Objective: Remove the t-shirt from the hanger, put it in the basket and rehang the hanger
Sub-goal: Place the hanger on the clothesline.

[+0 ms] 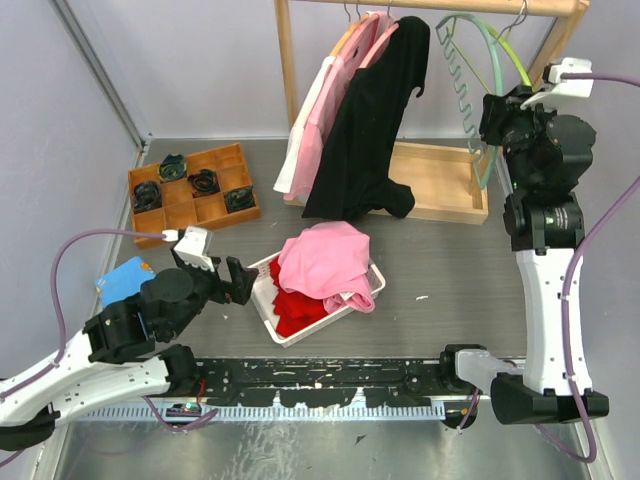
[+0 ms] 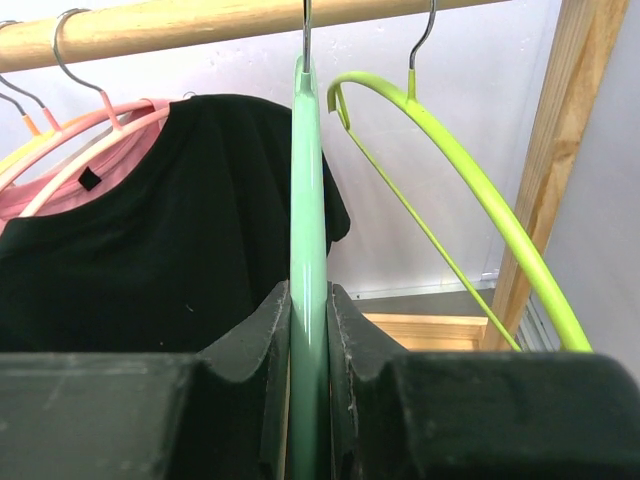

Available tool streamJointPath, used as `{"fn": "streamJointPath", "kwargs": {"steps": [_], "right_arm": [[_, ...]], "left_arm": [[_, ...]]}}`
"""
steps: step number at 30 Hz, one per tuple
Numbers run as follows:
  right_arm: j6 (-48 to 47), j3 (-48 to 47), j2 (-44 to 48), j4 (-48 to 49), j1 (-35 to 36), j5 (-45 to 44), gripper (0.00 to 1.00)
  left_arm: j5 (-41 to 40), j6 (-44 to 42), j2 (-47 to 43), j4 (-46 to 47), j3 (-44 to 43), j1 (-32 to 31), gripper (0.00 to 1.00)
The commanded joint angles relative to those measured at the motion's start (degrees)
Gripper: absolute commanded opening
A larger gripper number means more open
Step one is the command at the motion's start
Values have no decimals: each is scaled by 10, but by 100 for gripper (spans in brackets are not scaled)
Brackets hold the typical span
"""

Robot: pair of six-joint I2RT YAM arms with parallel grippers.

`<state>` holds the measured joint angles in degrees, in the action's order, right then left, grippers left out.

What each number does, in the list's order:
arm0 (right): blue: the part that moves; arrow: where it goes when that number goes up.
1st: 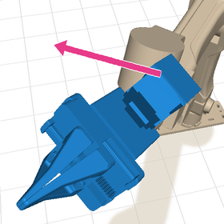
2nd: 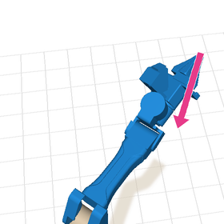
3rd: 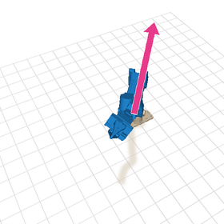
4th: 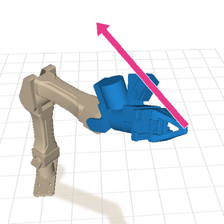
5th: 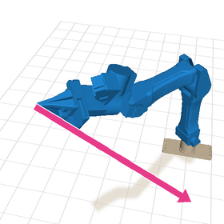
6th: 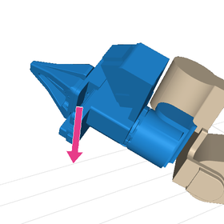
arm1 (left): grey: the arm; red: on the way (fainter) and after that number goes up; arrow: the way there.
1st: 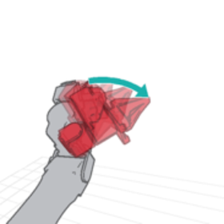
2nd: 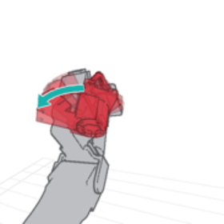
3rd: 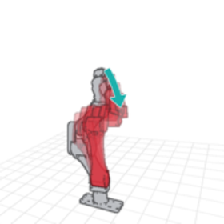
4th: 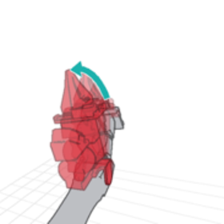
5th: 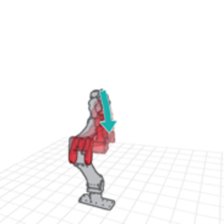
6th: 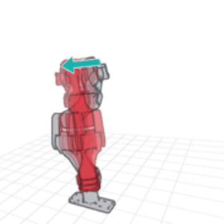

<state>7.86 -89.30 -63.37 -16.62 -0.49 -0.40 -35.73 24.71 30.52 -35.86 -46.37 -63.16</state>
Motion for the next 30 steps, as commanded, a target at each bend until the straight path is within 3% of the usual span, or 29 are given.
{"fn": "streamJointPath", "kwargs": {"steps": [1, 27, 28, 30], "right_arm": [[-4, -42, -17, 80, -1, -1, 1], [-6, -63, -122, 100, -1, -12, 1], [-5, -60, -118, 98, -1, -16, 5], [-2, -54, -108, 92, -1, -25, 27]], "left_arm": [[-12, 9, -7, 11, -5, -1, 98], [-21, 5, -17, 6, -18, -1, 98], [-21, 4, -16, 6, -20, -1, 98], [-20, -2, -13, 8, -25, -2, 98]]}}
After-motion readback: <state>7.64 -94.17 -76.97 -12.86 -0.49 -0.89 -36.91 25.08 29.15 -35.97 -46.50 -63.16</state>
